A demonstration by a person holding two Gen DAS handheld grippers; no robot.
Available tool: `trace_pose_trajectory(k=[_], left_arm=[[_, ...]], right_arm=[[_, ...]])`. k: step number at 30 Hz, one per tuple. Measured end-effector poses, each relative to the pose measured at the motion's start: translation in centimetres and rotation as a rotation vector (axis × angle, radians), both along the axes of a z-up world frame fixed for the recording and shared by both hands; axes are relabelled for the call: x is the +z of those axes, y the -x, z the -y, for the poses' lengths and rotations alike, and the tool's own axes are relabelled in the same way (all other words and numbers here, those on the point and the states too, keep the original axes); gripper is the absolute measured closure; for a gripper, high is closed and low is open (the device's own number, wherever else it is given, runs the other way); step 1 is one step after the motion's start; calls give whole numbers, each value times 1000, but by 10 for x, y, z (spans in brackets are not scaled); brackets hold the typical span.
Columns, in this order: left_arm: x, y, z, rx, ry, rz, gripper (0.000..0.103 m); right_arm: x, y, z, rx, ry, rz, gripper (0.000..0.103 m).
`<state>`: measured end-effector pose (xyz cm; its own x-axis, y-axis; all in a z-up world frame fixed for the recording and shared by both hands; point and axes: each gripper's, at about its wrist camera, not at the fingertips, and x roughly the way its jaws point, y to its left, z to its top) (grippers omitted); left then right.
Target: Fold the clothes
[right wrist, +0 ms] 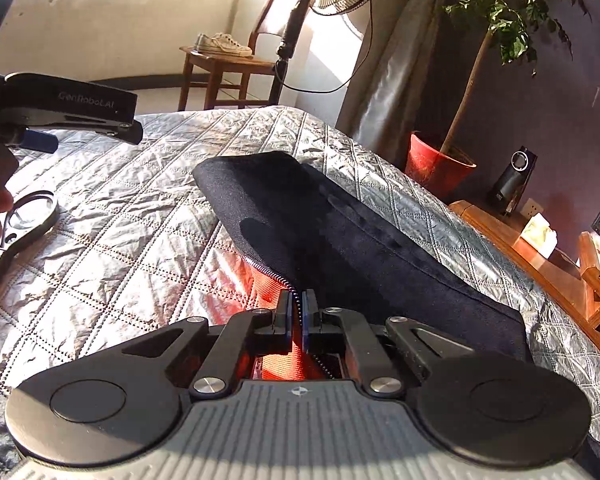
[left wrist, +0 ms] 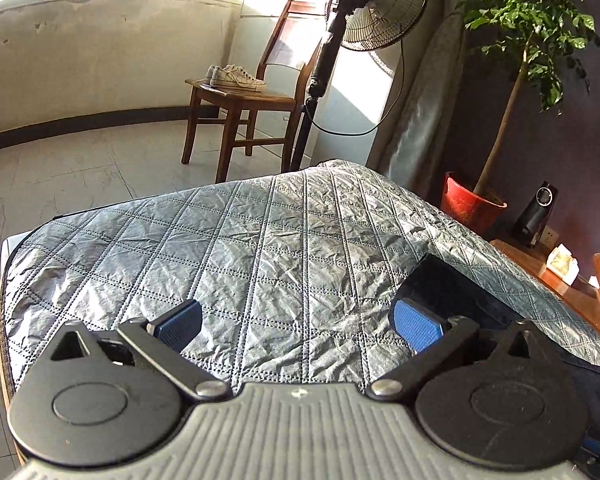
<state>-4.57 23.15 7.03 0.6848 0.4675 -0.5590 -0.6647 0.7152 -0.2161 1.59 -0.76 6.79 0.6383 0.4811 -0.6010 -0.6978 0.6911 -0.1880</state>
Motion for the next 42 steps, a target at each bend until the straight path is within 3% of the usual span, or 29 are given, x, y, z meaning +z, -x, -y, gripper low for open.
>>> trace_pose_trajectory(k=[2, 5, 12, 13, 14, 15, 17, 20, 22, 23, 25, 27, 28, 31, 33, 34, 35, 37, 42], left_arm=[[0, 2, -1, 10, 1, 2, 1], [2, 6, -4, 36, -2, 19, 1], [4, 10, -9, 72, 1, 35, 1], [4, 9, -8, 68, 1, 33, 1], [3, 8, -7, 64, 0, 31, 1], [3, 7, -6, 60, -1, 29, 1], [3, 6, -4, 52, -2, 25, 1], [2, 3, -2, 41, 0, 19, 1], [1, 2, -1, 36, -1, 21, 1], [1, 1, -2, 35, -2, 22, 1], [0, -1, -4, 40, 1, 23, 1], [-1, -2, -8, 47, 15, 20, 1], [-2, -2, -9, 49, 22, 18, 1], [-3, -1, -12, 50, 34, 19, 1], [-2, 0, -12, 49, 33, 22, 1], [-2, 1, -12, 49, 32, 22, 1], [-2, 1, -12, 51, 33, 21, 1], [-3, 0, -13, 55, 42, 19, 1], [-3, -1, -11, 49, 53, 22, 1]], right_arm=[[18, 13, 21, -2, -46, 4, 98], [31, 49, 48, 17, -7, 2, 98], [41, 94, 114, -28, -40, -167, 89], [44, 96, 122, -41, -53, -182, 82], [50, 89, 126, -66, -79, -171, 66], [55, 81, 125, -81, -88, -144, 56], [61, 61, 115, -84, -80, -87, 22], [54, 10, 91, -74, -42, -99, 21], [48, -10, 75, -62, -20, -192, 23], [47, -12, 66, -28, -14, -218, 27], [48, 20, 45, 146, -10, -163, 26], [44, 65, 30, 339, 46, -91, 19], [34, 82, 26, 382, 99, -63, 18], [-4, 120, 18, 437, 296, -28, 18], [-26, 125, 19, 402, 407, 41, 21], [-29, 119, 23, 378, 404, 13, 41], [-29, 110, 28, 344, 384, -20, 87], [-13, 89, 40, 244, 275, -83, 91], [59, 12, 75, -38, 72, 35, 93]])
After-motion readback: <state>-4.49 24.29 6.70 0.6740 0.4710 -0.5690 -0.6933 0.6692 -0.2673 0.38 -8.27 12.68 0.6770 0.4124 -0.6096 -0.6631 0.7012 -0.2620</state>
